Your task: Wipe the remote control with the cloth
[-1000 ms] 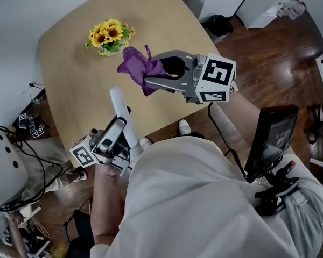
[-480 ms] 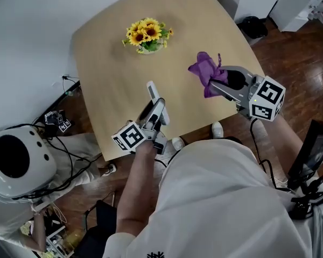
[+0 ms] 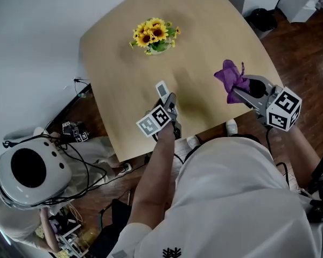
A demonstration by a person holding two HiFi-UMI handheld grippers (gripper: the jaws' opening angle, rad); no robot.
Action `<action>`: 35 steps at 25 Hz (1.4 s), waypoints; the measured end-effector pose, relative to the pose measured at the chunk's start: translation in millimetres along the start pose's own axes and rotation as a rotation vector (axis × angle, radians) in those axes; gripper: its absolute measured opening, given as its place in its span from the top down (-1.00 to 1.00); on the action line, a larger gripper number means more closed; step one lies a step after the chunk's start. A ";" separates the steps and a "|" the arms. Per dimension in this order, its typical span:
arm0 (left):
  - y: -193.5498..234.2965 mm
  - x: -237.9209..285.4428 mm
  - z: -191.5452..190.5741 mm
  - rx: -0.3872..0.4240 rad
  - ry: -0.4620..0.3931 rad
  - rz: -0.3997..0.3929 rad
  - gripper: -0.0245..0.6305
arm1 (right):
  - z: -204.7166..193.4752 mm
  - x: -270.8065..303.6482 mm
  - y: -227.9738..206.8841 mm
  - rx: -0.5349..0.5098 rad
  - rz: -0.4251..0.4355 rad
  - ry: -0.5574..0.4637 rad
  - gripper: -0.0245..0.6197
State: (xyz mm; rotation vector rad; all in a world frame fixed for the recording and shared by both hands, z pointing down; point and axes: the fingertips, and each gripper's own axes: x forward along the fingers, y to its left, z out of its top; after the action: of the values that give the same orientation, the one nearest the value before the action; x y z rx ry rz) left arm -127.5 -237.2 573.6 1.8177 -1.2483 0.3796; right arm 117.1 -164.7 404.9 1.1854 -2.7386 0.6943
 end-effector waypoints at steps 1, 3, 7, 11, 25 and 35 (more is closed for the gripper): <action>2.4 5.8 -1.5 0.011 0.008 0.029 0.05 | -1.5 -4.2 -3.8 -0.001 -0.009 0.005 0.53; 7.4 16.2 -4.6 0.038 0.025 0.083 0.05 | -3.9 -10.0 -11.4 0.006 -0.026 0.013 0.53; 18.0 32.0 -11.1 0.079 0.062 0.158 0.05 | -11.3 -13.6 -22.0 0.025 -0.041 0.039 0.53; 25.4 43.7 -18.7 0.088 0.097 0.220 0.05 | -17.0 -15.4 -29.6 0.037 -0.043 0.047 0.53; 48.1 57.9 -50.2 0.110 0.194 0.326 0.04 | -23.5 -15.4 -32.3 0.033 -0.040 0.076 0.53; 44.4 56.0 -52.5 0.149 0.212 0.333 -0.01 | -27.7 -13.5 -35.6 0.039 -0.026 0.087 0.53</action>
State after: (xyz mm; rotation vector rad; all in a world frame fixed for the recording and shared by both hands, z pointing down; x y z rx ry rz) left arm -129.5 -234.3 662.2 1.6386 -1.4019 0.8479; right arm 148.8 -164.9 439.7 1.1675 -2.6462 0.7800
